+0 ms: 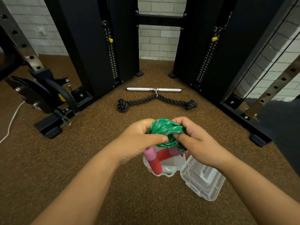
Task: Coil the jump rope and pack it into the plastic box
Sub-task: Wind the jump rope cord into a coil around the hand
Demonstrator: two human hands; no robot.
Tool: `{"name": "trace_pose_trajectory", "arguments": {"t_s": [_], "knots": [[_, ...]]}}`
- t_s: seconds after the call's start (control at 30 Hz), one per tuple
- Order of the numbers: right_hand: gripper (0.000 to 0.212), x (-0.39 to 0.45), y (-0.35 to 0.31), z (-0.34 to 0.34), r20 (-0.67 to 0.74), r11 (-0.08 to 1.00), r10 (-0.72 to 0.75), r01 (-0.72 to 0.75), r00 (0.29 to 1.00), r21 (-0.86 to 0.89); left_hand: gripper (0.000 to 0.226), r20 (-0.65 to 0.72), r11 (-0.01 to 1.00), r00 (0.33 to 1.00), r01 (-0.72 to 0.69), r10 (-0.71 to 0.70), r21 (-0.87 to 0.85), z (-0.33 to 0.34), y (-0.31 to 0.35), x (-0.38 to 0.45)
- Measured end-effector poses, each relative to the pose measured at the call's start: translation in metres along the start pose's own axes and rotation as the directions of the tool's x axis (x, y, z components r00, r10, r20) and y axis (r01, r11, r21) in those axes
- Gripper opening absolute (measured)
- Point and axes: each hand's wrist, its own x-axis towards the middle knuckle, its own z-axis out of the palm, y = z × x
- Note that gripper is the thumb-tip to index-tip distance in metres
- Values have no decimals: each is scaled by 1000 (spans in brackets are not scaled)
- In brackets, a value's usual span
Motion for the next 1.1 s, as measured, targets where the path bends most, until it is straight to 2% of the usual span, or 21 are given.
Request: {"name": "trace_pose_trajectory", "arguments": {"t_s": [0.1,0.33,0.47,0.6,0.7,0.77,0.87,1.0,1.1], "knots": [[22,0,1,4,-31,1000,12,-12,999,-6,24,-29,1000,1000,-12,13,14,-3,-4,3],[25,6,4,14,-197,989,103,-79,975,125,21,-227,975,966,-73,121,211,20,-14,10],[26,9,0,19,-227,967,136,-79,964,241,21,-298,958,938,-97,179,271,25,-12,14],[24,9,3,20,-225,945,125,-47,966,324,21,-358,961,914,-101,191,256,24,-8,17],[24,9,8,19,-163,926,79,-12,983,377,22,-392,989,910,-105,137,101,21,-8,21],[34,8,14,19,-109,921,50,-4,993,389,21,-406,990,911,-111,66,-87,20,-6,24],[52,6,23,22,-11,895,78,-65,997,441,19,-392,937,920,-128,-11,-326,15,-1,30],[72,4,40,27,28,919,163,-162,986,360,18,-397,924,917,-175,28,-339,5,6,43],[80,3,48,26,31,926,168,-168,985,337,17,-404,910,914,-186,22,-371,1,6,59]]}}
